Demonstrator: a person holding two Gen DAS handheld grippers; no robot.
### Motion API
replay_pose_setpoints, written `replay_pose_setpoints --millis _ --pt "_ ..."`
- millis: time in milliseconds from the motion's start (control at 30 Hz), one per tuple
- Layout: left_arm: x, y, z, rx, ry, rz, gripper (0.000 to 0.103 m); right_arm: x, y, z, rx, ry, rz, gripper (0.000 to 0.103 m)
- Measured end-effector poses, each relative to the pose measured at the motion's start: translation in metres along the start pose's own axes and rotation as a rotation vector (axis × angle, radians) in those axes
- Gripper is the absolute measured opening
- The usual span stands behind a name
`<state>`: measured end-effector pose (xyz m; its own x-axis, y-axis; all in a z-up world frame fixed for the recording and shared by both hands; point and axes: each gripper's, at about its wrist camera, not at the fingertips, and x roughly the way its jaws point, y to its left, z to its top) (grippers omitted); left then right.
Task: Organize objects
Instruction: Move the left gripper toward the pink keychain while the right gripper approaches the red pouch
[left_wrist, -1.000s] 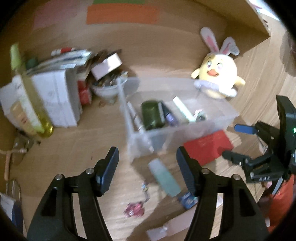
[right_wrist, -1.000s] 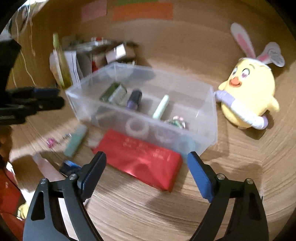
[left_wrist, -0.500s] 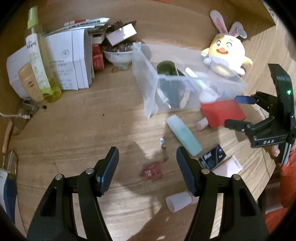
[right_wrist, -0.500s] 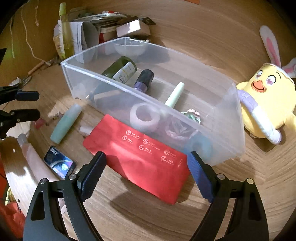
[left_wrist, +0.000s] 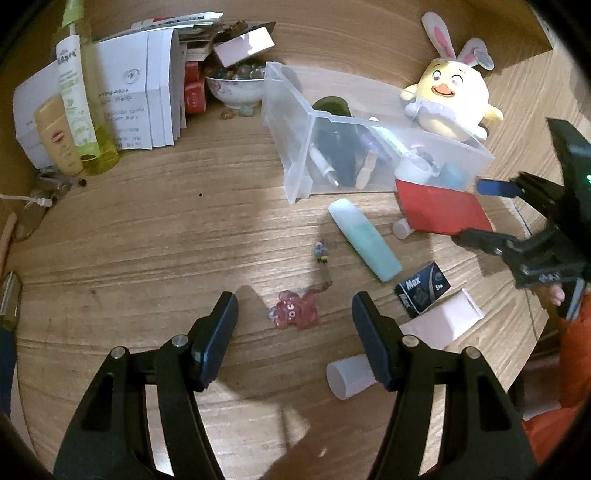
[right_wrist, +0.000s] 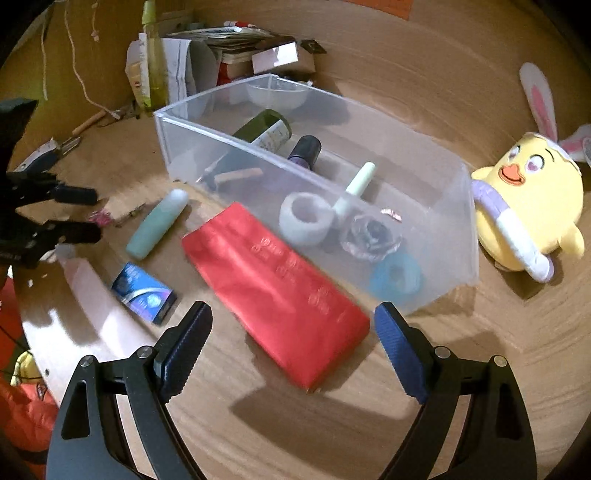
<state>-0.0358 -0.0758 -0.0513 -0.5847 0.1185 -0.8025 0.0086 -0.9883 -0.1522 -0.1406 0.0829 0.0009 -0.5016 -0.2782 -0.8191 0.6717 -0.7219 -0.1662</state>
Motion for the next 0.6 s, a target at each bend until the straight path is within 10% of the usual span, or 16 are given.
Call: replay_pose_setpoints --millis 367,600 --pt "-0.001 -0.002 -0.004 0.034 -0.034 0.067 0.031 0.019 -0.002 -0.004 0.012 0.052 0.088 0.089" --pt "0.001 -0.003 -0.002 0.047 -0.04 0.047 0.025 -0.001 0.01 -0.026 0.02 0.049 0.116 0.071"
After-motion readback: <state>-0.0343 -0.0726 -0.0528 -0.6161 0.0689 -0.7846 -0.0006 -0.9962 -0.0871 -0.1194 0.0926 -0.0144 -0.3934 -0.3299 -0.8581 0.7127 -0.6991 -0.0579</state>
